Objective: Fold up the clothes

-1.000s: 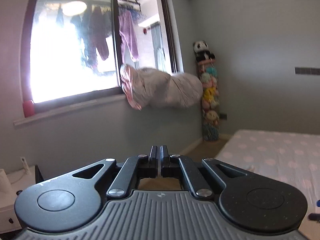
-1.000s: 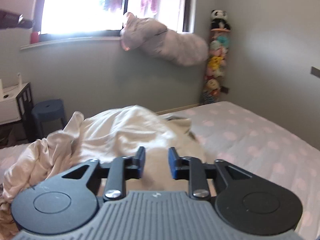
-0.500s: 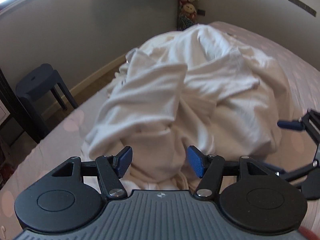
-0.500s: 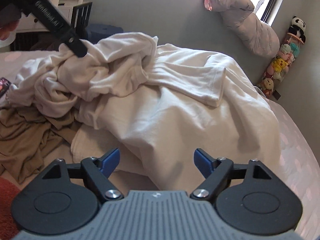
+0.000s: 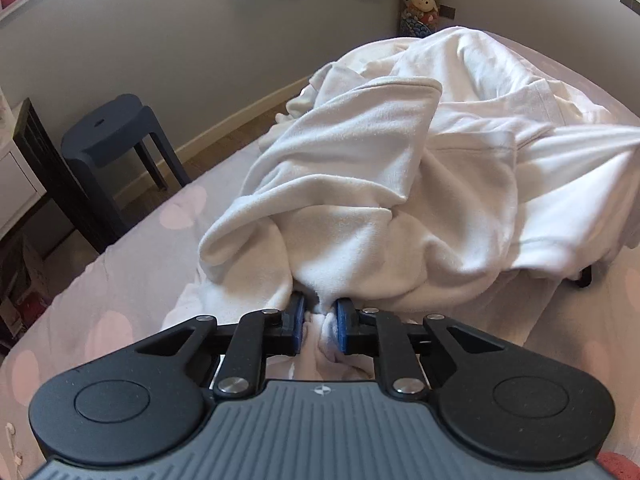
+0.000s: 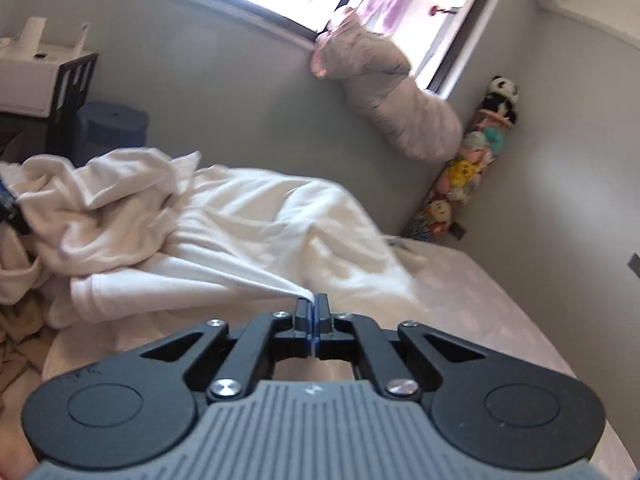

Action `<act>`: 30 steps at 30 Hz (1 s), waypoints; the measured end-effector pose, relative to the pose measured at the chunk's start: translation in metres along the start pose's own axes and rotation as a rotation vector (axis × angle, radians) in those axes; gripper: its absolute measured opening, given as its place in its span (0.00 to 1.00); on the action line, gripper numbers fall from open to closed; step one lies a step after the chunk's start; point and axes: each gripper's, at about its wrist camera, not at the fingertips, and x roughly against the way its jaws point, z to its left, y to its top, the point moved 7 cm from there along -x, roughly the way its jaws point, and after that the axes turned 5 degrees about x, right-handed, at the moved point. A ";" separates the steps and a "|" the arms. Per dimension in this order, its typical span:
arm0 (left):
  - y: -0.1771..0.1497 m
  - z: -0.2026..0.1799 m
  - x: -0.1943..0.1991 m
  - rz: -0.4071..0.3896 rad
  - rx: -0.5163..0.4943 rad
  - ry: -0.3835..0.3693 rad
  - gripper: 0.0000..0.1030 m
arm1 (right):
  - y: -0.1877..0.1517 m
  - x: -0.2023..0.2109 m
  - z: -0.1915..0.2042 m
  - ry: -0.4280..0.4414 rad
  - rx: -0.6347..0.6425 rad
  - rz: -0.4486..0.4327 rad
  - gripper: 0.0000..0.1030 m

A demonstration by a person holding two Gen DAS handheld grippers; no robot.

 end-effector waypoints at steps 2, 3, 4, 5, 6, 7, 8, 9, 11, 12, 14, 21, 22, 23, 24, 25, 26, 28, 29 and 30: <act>0.005 0.006 0.006 -0.015 0.005 0.020 0.13 | 0.013 0.008 -0.036 -0.097 -0.043 -0.029 0.00; 0.007 0.009 0.009 -0.023 0.012 0.026 0.12 | 0.019 0.012 -0.054 -0.147 -0.066 -0.042 0.00; 0.009 0.012 0.013 -0.031 0.016 0.031 0.12 | 0.024 0.019 -0.073 -0.192 -0.090 -0.051 0.00; 0.010 0.014 0.017 -0.037 0.020 0.031 0.12 | 0.029 0.027 -0.091 -0.232 -0.115 -0.058 0.01; 0.012 0.016 0.021 -0.044 0.023 0.032 0.12 | 0.034 0.036 -0.109 -0.268 -0.139 -0.068 0.01; 0.012 0.014 0.024 -0.048 0.018 0.027 0.12 | 0.037 0.047 -0.125 -0.300 -0.155 -0.079 0.01; 0.013 0.013 0.027 -0.052 0.013 0.022 0.12 | 0.039 0.059 -0.140 -0.332 -0.167 -0.089 0.01; 0.014 0.011 0.031 -0.056 0.008 0.016 0.12 | 0.041 0.072 -0.152 -0.358 -0.175 -0.100 0.01; 0.016 0.003 0.038 -0.071 -0.008 -0.001 0.12 | 0.041 0.098 -0.171 -0.393 -0.178 -0.115 0.01; 0.019 -0.004 0.044 -0.087 -0.015 -0.012 0.12 | 0.041 0.112 -0.177 -0.412 -0.174 -0.120 0.01; 0.023 -0.016 0.055 -0.121 -0.030 -0.033 0.12 | 0.038 0.140 -0.186 -0.447 -0.162 -0.132 0.01; 0.031 -0.103 0.105 -0.213 -0.158 -0.208 0.12 | 0.025 0.230 -0.184 -0.433 -0.131 -0.151 0.01; 0.029 -0.117 0.113 -0.224 -0.178 -0.234 0.13 | 0.022 0.240 -0.183 -0.425 -0.130 -0.147 0.01; 0.026 -0.132 0.121 -0.233 -0.201 -0.262 0.13 | 0.018 0.251 -0.182 -0.418 -0.132 -0.145 0.01; 0.022 -0.148 0.129 -0.240 -0.220 -0.288 0.13 | 0.015 0.261 -0.182 -0.417 -0.137 -0.145 0.01; 0.018 -0.163 0.137 -0.246 -0.239 -0.315 0.14 | 0.011 0.273 -0.184 -0.425 -0.145 -0.148 0.01; 0.015 -0.177 0.144 -0.249 -0.258 -0.340 0.14 | 0.007 0.284 -0.187 -0.440 -0.156 -0.153 0.01; 0.006 -0.205 0.156 -0.254 -0.298 -0.386 0.14 | -0.007 0.300 -0.195 -0.471 -0.163 -0.133 0.01; 0.001 -0.218 0.162 -0.257 -0.318 -0.409 0.14 | -0.014 0.308 -0.200 -0.486 -0.164 -0.119 0.01; -0.004 -0.230 0.167 -0.259 -0.337 -0.430 0.14 | -0.026 0.310 -0.204 -0.481 -0.182 -0.090 0.01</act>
